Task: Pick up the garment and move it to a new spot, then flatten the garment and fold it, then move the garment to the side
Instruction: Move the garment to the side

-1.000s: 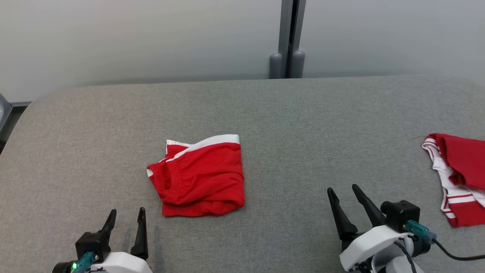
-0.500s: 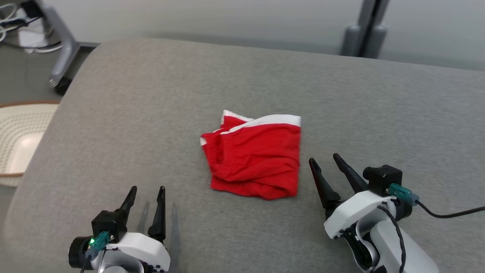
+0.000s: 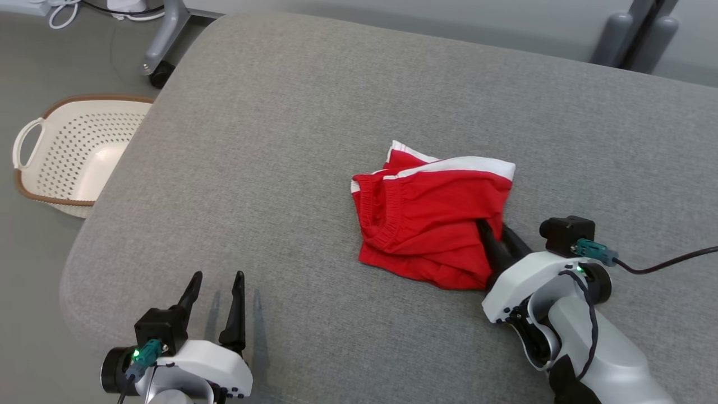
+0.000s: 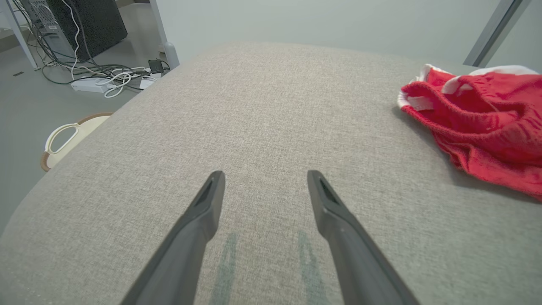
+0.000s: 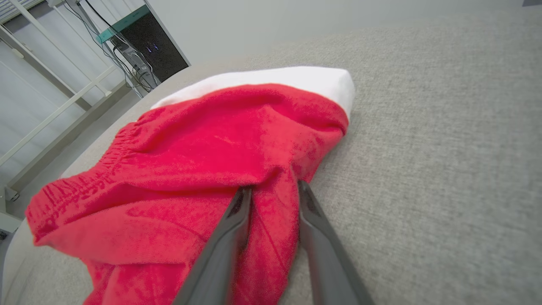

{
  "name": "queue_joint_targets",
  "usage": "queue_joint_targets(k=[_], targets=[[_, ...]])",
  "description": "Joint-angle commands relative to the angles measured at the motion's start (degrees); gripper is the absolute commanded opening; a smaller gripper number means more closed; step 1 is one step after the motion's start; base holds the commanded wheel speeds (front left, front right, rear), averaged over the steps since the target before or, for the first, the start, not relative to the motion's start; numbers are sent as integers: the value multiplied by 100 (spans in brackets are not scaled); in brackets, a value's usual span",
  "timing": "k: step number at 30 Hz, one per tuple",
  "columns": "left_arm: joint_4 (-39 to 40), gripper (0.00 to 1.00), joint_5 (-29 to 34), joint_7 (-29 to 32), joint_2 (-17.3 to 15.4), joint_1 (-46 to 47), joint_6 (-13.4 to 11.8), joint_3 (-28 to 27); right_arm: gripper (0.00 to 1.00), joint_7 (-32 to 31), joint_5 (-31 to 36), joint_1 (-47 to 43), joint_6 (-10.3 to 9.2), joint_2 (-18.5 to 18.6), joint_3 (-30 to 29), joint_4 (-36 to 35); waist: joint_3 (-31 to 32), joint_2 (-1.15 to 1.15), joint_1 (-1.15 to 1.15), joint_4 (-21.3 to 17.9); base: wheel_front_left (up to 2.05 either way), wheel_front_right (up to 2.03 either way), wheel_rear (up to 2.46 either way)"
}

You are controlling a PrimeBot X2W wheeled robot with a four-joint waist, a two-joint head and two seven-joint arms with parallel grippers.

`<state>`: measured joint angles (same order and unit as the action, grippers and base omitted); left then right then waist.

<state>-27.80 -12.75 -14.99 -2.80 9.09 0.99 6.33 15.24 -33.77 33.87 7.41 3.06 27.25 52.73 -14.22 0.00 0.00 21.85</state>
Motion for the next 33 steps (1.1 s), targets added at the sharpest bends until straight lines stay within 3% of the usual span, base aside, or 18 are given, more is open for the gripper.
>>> queue_joint_targets(k=[1, 11, 26, 33], targets=[[70, 100, -21, -24, -15, 148, -11, 7, 0, -21, -121, -87, 12, -6, 62, 99, 6, 0, 0, -116, 0, 0, 0], [112, 100, 166, -24, -25, 188, 58, -28, 0, -13, -22, -148, 6, 16, -189, -291, 194, 0, 0, -1123, 0, 0, 0], [159, 100, 496, -24, -27, 260, 195, -190, 0, -13, 305, -739, 7, -1, -295, -1046, 218, 0, 0, -3528, 0, 0, 0], [130, 100, 608, -24, -24, 245, 278, -197, 0, -13, 511, -839, 7, 4, -208, -1291, 130, 0, 0, -4352, 0, 0, 0]])
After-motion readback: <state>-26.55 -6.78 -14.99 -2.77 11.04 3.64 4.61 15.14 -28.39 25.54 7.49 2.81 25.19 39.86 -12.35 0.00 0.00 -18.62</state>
